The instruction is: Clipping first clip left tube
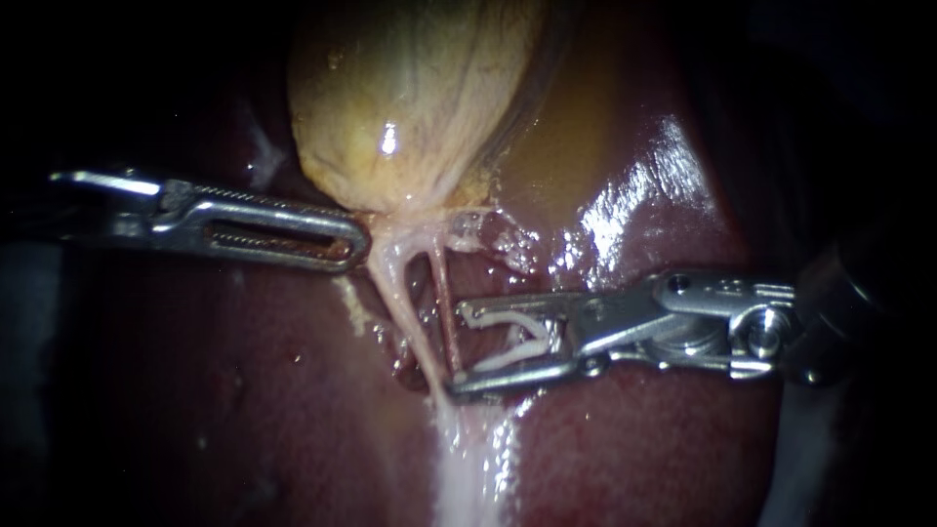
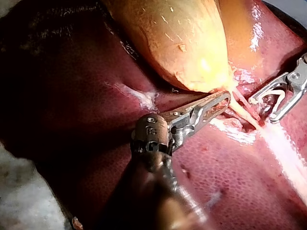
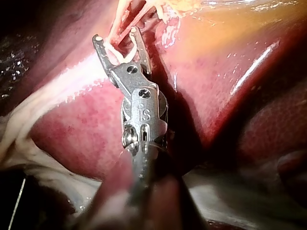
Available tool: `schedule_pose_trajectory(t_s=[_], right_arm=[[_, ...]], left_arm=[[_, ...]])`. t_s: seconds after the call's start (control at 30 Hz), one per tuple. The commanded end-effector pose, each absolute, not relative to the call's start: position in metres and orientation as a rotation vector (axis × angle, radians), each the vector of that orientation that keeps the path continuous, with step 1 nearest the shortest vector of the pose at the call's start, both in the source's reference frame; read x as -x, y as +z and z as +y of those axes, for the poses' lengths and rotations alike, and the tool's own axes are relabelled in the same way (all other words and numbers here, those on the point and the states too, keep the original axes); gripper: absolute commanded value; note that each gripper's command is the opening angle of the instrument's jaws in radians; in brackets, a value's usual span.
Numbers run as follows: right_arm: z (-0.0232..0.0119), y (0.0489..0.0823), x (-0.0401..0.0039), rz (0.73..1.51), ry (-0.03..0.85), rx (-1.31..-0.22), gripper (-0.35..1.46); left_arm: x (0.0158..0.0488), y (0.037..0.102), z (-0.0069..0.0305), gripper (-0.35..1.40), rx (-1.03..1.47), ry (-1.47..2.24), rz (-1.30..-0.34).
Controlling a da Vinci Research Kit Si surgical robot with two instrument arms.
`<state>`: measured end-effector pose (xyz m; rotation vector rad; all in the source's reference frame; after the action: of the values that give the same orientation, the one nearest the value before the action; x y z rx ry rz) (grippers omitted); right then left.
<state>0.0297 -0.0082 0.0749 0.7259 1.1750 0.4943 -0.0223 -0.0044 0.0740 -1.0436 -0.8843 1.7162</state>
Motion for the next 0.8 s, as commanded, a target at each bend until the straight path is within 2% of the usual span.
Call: schedule_pose_trajectory(t_s=[0.03, 0.8], right_arm=[[-0.0082, 0.0748, -0.0297, 1.175, 0.495, -0.726, 0.47], [-0.008, 0.0742, -0.0304, 1.182, 0.496, -0.723, 0.47]], left_arm=[[0.0223, 0.074, -0.0044, -0.35, 1.044, 1.716, -0.884], [0.0223, 0.0739, -0.0044, -0.35, 1.044, 1.716, -0.884]])
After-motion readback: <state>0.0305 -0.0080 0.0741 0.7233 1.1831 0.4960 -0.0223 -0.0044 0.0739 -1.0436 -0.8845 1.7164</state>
